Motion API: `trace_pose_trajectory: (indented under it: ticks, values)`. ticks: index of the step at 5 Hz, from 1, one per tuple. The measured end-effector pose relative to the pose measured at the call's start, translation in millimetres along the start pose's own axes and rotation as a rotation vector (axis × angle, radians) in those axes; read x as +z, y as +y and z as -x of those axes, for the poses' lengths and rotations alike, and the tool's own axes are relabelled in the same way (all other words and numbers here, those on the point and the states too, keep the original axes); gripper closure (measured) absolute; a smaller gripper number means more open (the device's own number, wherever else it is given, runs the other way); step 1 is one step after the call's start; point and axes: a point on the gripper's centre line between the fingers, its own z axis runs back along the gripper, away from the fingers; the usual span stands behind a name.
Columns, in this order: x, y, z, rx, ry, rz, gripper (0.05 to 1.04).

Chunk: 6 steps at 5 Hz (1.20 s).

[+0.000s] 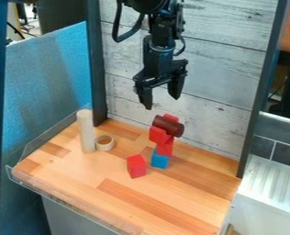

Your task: Put the ring on the top of the cylinder

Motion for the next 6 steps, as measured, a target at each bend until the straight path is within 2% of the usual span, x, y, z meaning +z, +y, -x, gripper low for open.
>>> trace_pose_trajectory:
  ticks: [1,3,4,5,6]
  values:
    - [-17,5,6,0.007,0.036,-0.040,0.083]
    - [-25,12,-9,0.147,0.100,-0.083,0.083]
    - [-30,9,-10,0.193,0.115,-0.083,0.083]
    - [-36,15,-19,0.271,0.108,-0.083,0.083]
    - [-52,12,-34,0.405,0.098,-0.065,0.083]
